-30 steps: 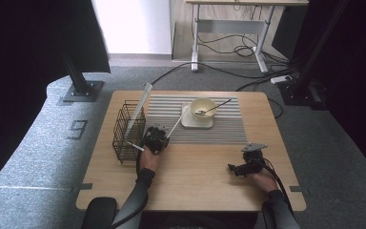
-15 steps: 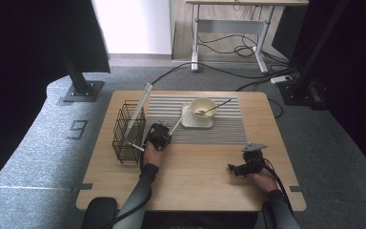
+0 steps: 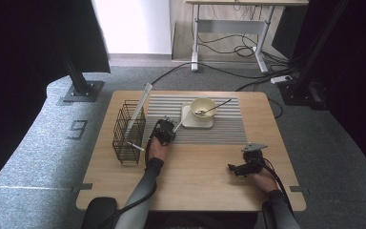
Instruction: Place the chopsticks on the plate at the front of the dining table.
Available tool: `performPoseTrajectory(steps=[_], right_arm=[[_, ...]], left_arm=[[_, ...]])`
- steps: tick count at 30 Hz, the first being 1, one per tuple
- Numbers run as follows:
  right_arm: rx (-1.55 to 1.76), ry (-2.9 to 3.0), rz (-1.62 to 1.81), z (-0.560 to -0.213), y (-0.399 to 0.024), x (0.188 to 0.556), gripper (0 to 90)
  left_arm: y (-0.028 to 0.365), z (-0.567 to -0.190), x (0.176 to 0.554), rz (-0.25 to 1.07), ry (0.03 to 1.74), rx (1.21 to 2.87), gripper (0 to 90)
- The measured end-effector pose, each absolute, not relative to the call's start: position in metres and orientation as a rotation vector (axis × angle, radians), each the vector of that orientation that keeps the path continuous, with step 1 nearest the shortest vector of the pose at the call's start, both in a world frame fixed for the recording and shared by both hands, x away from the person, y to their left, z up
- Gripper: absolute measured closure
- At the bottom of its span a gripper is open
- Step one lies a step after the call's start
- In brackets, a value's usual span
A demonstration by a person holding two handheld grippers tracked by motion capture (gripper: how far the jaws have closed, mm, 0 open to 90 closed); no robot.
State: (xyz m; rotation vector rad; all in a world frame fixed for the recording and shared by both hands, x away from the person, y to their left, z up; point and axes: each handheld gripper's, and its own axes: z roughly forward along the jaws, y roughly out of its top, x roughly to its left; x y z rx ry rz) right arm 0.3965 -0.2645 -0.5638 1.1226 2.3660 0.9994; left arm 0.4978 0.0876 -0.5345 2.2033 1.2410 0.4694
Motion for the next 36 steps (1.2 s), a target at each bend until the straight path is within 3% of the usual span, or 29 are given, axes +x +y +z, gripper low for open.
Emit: performPoseTrajectory(steps=[36], right_arm=[[1.123,2.366,0.999,-0.564,-0.265,0.396,0.0]], left_arm=[[0.066,-0.536,0.526,0.460,1.225,2.227,84.0]])
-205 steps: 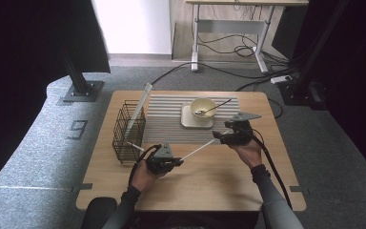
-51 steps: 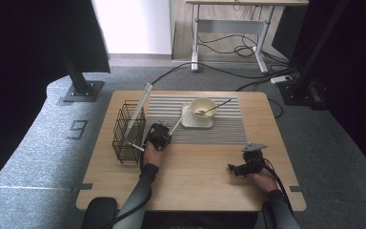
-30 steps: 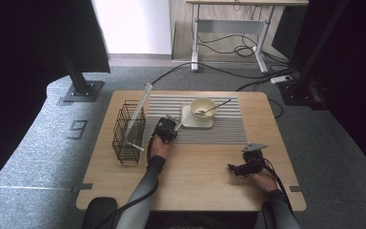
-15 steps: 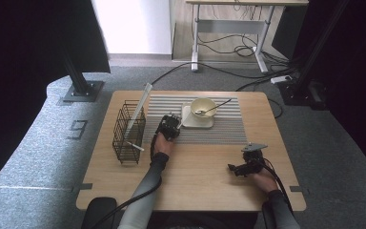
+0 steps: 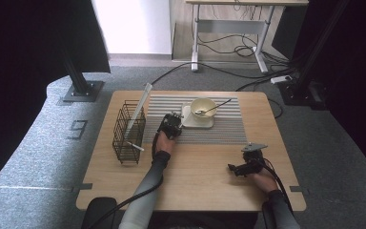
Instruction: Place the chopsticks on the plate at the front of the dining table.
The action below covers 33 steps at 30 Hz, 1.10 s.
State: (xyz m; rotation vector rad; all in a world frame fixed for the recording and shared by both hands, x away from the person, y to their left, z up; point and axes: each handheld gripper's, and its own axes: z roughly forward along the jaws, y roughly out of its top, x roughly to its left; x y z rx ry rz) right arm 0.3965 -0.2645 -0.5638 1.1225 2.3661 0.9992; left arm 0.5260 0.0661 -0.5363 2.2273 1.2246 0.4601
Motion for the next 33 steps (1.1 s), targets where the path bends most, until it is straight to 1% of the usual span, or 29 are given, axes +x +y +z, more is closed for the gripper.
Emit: performPoseTrajectory(steps=[7,11,15,17,18,19,20,22,27,30,33], right_arm=[[1.123,2.366,0.999,-0.564,-0.265,0.396,0.0],[1.123,2.366,0.999,-0.564,-0.265,0.396,0.0],[1.123,2.366,0.999,-0.564,-0.265,0.396,0.0],[1.123,2.366,0.999,-0.564,-0.265,0.396,0.0],[1.122,2.366,0.999,-0.564,-0.265,0.396,0.0],[1.122,2.366,0.999,-0.564,-0.265,0.396,0.0],[1.122,2.366,0.999,-0.564,-0.265,0.396,0.0],[1.123,2.366,0.999,-0.564,-0.265,0.396,0.0],[1.122,2.366,0.999,-0.564,-0.265,0.397,0.0],[1.122,2.366,0.999,-0.564,-0.265,0.396,0.0],[1.122,2.366,0.999,-0.564,-0.265,0.396,0.0]], left_arm=[[0.067,-0.535,0.526,0.445,1.215,2.218,83.3],[0.066,-0.534,0.525,0.455,1.208,2.215,79.1],[0.066,-0.534,0.523,0.459,1.206,2.199,65.9],[0.066,-0.535,0.522,0.456,1.197,2.197,57.8],[0.066,-0.536,0.522,0.449,1.188,2.189,50.7],[0.066,-0.537,0.521,0.436,1.177,2.174,48.6],[0.067,-0.537,0.521,0.432,1.175,2.166,48.6],[0.067,-0.538,0.520,0.415,1.162,2.141,42.1],[0.066,-0.540,0.516,0.384,1.142,2.137,34.9],[0.065,-0.541,0.514,0.361,1.126,2.130,28.1],[0.062,-0.542,0.511,0.352,1.100,2.139,25.4]])
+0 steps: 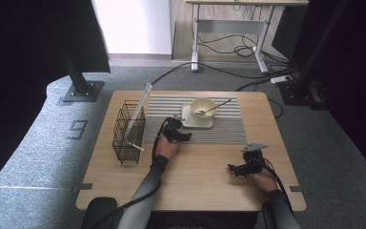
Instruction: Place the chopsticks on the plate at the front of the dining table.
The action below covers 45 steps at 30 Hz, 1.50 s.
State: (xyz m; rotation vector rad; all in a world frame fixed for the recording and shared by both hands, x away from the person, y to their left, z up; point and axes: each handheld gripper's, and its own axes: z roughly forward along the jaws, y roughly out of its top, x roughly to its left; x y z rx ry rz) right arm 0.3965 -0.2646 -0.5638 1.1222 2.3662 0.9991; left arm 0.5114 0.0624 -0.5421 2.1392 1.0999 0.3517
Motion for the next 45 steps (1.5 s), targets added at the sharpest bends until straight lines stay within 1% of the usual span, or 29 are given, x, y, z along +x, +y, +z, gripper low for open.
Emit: performPoseTrajectory(steps=[3,20,38,45], right_arm=[[1.122,2.366,0.999,-0.564,-0.265,0.396,0.0],[1.122,2.366,0.999,-0.564,-0.265,0.396,0.0],[1.122,2.366,0.999,-0.564,-0.265,0.396,0.0],[1.123,2.366,0.999,-0.564,-0.265,0.396,0.0]], left_arm=[[0.059,-0.543,0.509,0.349,1.074,2.155,20.7],[0.043,-0.543,0.502,0.267,0.978,2.133,15.1],[0.027,-0.546,0.502,0.238,0.913,2.130,14.1],[0.035,-0.546,0.499,0.255,0.918,2.123,13.9]])
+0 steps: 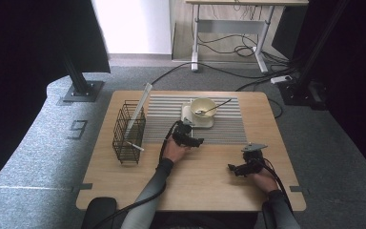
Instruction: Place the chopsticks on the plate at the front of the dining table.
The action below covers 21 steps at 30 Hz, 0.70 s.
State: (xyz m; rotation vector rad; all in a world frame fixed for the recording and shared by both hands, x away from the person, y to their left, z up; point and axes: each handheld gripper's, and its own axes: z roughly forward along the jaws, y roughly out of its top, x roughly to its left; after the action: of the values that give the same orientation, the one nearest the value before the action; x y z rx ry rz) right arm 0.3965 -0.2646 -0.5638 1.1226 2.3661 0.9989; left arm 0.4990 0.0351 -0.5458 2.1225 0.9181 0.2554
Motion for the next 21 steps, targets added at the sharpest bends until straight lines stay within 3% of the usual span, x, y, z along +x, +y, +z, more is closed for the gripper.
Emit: performPoseTrajectory(steps=[14,21], right_arm=[[1.122,2.366,0.999,-0.564,-0.265,0.396,0.0],[1.123,2.366,0.999,-0.564,-0.265,0.396,0.0]], left_arm=[[0.063,-0.538,0.468,0.246,0.860,2.126,15.2],[0.061,-0.537,0.449,0.257,0.651,2.229,47.7]])
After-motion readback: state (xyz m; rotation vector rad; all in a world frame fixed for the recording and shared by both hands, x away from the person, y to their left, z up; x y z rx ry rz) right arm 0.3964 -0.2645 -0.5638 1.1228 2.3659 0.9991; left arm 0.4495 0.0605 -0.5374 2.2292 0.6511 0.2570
